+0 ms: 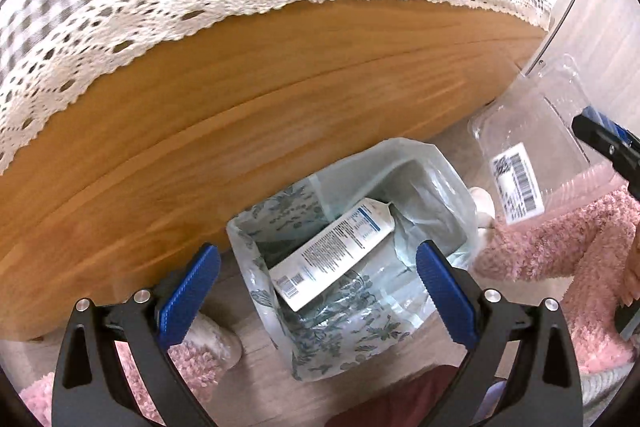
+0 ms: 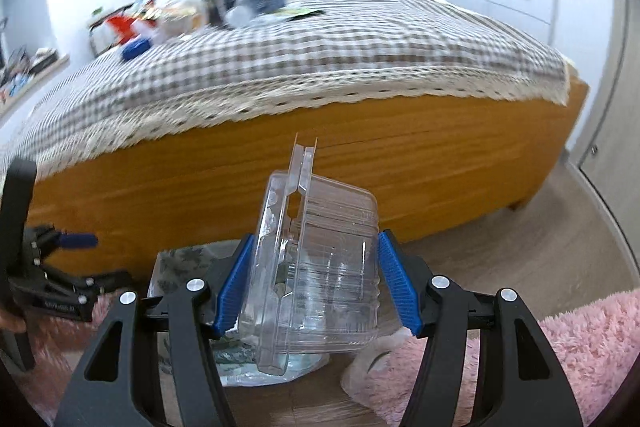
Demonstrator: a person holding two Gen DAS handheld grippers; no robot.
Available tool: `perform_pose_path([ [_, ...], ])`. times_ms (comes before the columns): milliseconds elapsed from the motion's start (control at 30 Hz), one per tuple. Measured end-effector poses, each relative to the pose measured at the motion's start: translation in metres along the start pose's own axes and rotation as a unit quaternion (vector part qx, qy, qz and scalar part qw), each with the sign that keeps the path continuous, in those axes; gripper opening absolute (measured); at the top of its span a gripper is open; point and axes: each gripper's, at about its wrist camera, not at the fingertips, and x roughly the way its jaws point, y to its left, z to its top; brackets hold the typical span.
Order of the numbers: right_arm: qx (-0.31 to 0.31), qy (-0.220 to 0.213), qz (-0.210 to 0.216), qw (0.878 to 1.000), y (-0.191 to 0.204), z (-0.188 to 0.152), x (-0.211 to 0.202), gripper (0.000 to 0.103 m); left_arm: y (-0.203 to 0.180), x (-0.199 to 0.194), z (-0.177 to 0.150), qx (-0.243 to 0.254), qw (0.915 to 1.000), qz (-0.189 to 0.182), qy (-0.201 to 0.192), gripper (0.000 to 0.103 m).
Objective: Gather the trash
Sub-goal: 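Withdraw the left tool from the bin while the right tool carries the clear box toward it, then lower the clear plastic box into the bin bag with the right tool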
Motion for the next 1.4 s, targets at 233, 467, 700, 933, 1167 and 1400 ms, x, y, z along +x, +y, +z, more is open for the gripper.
perform_pose_path([
  [233, -0.068, 0.009, 0.012, 0.998, 0.034, -0.005, 0.007, 0.060, 0.008, 0.006, -0.010, -0.004, 0.9999, 0.009, 0.011, 0.095],
  [467, -0.199, 0.002, 0.050, 0.979, 0.088, -0.007, 0.020, 0.060, 0.034, 0.006, -0.012, -0.045, 0.9989, 0.007, 0.010, 0.095],
  [700, -0.310, 0.022, 0.101, 0.945, 0.127, -0.020, 0.046, 0.060, 0.066, 0.009, -0.023, -0.105, 0.9943, 0.008, 0.018, 0.095],
  [933, -0.410, 0.036, 0.142, 0.900, 0.150, -0.045, 0.075, 0.060, 0.079, 0.016, -0.023, -0.138, 0.9897, -0.004, 0.038, 0.095],
  [1167, -0.438, 0.060, 0.191, 0.877, 0.156, -0.057, 0.098, 0.060, 0.081, 0.028, -0.026, -0.139, 0.9883, 0.010, 0.062, 0.095],
  [1400, -0.506, 0.057, 0.224, 0.831, 0.171, -0.068, 0.110, 0.060, 0.090, 0.039, -0.028, -0.153, 0.9843, 0.017, 0.087, 0.095],
])
